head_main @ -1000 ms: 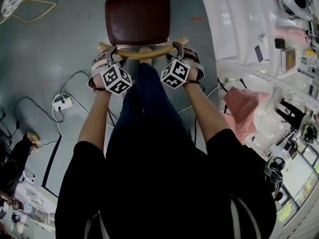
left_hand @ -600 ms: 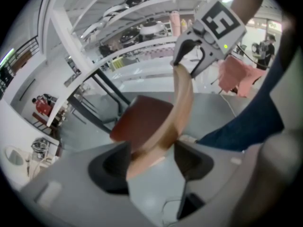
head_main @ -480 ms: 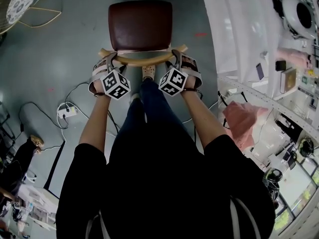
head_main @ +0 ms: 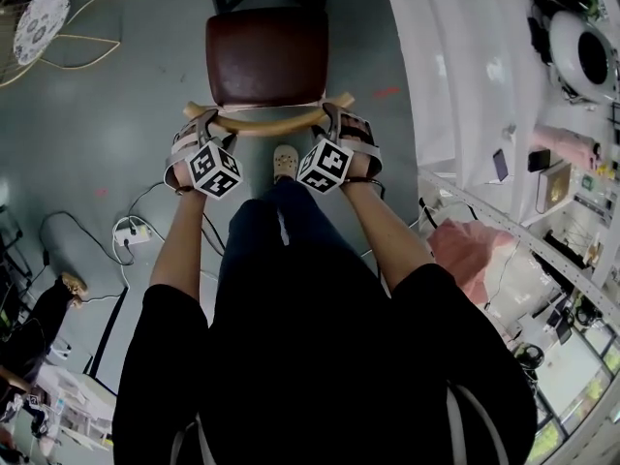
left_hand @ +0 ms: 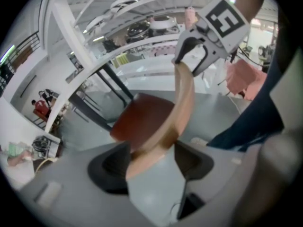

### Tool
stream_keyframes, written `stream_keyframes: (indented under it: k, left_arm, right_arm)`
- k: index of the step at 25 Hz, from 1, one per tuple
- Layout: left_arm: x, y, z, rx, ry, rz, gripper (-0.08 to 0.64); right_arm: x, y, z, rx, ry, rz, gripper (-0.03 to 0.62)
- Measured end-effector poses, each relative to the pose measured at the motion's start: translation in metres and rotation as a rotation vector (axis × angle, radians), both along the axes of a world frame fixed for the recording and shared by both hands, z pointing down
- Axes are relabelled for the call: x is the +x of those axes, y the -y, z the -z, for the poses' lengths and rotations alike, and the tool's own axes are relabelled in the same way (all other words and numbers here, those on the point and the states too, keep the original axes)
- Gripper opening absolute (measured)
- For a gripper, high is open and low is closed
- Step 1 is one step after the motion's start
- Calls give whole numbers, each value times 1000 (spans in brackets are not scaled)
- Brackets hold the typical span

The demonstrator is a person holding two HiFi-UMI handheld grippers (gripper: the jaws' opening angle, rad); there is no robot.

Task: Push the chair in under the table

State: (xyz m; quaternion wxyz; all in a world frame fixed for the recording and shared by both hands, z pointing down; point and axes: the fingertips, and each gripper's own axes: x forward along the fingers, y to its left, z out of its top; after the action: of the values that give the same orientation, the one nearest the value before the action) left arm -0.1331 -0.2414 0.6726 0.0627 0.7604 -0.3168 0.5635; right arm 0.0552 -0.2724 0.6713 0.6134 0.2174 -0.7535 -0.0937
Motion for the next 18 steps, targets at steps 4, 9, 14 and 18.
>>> stream_keyframes:
  k: [4,9,14,18]
  left_arm:
    - [-3,21,-1,-9,6,9,293]
    - [-11,45,-2,-20,18,5,295]
    - [-18,66,-1,-12,13,-4,295]
    - [-22,82,0,-3,12,-11,295]
  right_arm:
    - [-3,21,-1,1,-3,-5,224]
    - [-12,43,0,-3,2,-12,224]
    - [-18,62,0,-8,-11,-23,224]
    - [-22,77,-1,-11,-18,-24,224]
